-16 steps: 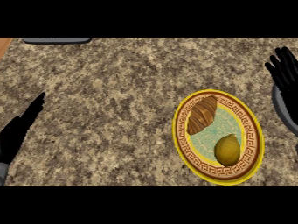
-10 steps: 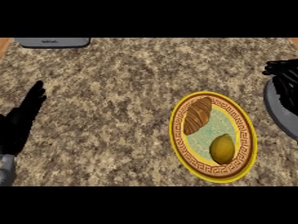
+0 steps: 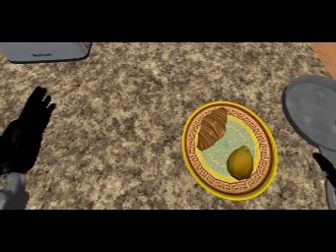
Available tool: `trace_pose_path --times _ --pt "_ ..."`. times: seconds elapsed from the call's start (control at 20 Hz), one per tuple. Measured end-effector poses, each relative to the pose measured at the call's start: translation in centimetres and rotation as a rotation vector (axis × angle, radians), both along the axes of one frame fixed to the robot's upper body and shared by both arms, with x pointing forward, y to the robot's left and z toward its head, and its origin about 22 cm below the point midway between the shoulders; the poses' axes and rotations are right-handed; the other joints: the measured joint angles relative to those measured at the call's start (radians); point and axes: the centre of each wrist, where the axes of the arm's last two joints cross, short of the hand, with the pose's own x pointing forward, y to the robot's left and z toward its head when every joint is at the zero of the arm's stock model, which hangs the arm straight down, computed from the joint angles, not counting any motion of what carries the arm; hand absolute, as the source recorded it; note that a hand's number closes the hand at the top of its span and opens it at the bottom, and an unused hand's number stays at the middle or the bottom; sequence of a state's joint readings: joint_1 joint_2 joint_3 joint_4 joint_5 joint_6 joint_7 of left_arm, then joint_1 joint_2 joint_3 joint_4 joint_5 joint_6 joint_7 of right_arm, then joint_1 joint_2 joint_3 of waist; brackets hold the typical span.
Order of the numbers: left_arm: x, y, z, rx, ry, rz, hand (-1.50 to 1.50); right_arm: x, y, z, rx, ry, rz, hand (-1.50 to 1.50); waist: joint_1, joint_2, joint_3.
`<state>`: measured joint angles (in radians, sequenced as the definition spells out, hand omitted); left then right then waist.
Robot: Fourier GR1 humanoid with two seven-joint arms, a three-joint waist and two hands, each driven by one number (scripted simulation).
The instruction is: Pick the lemon from the plate and place it in the pan
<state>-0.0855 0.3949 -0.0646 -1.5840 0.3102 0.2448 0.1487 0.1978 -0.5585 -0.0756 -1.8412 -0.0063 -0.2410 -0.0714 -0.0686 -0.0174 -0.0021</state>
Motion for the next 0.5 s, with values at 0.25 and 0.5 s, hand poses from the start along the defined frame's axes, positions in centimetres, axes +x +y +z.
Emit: trace_pose_path --times 0.25,0.5 --pt "0.5 -0.9 0.3 -0.019 -0.012 -0.013 0.00 -4.3 0.3 2.1 -0.194 0.045 -0.001 -1.50 0.020 0.008 0.000" --pt "1.0 -1.6 0.9 -0.024 -0.021 -0.034 0.00 -5.1 1.9 5.7 -0.322 0.117 0.031 -1.50 0.049 0.014 0.000"
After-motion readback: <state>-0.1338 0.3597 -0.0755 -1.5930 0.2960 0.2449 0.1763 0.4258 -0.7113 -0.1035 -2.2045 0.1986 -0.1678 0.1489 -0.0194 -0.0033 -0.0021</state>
